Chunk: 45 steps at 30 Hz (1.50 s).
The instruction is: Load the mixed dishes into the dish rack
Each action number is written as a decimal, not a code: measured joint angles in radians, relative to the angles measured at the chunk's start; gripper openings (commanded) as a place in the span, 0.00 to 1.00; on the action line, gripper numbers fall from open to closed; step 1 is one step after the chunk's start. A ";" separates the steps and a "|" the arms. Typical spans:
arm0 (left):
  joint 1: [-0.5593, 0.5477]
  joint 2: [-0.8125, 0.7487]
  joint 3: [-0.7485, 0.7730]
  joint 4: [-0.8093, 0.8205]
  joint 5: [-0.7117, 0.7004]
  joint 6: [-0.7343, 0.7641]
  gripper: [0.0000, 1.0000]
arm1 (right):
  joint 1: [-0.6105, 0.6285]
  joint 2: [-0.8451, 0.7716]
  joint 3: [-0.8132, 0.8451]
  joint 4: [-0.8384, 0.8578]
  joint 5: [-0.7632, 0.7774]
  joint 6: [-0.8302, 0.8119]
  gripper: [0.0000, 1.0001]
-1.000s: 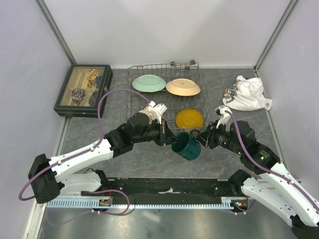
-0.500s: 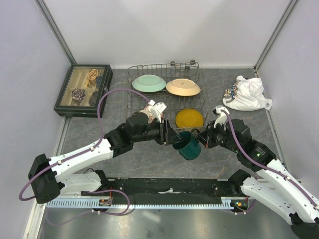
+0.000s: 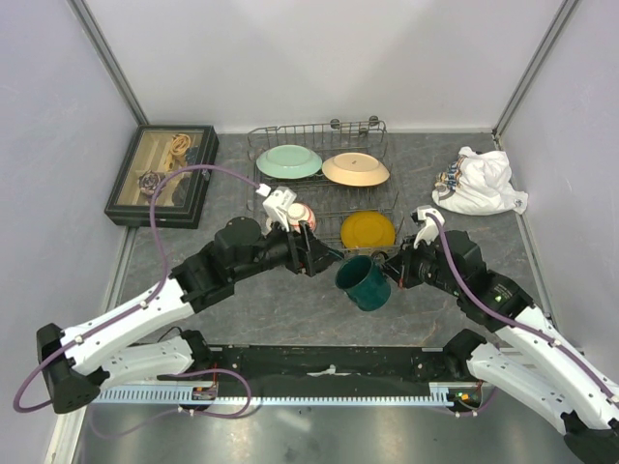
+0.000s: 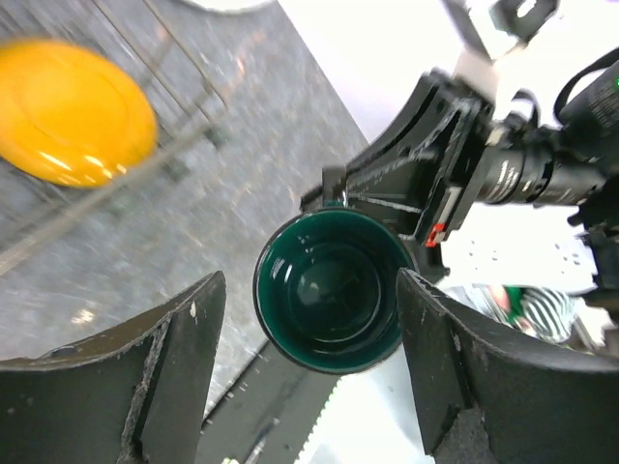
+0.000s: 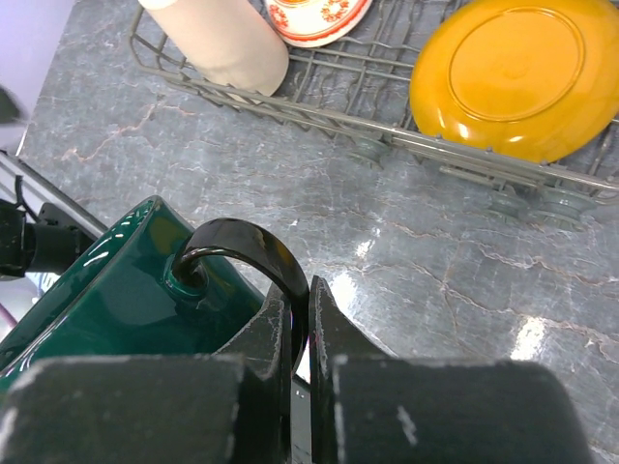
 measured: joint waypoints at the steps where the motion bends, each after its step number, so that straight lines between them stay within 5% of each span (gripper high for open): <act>1: 0.000 -0.017 0.002 -0.010 -0.018 0.011 0.78 | 0.000 0.003 0.000 0.000 0.003 0.000 0.00; 17: 0.000 -0.013 0.008 -0.080 0.034 0.292 0.75 | 0.000 0.174 0.178 -0.095 0.003 0.005 0.00; 28: 0.000 0.039 0.011 -0.038 0.154 0.328 0.72 | 0.000 0.193 0.185 -0.113 -0.013 0.000 0.00; 45: 0.000 0.008 0.072 -0.070 0.157 0.351 0.71 | 0.000 0.212 0.160 -0.111 -0.017 -0.013 0.00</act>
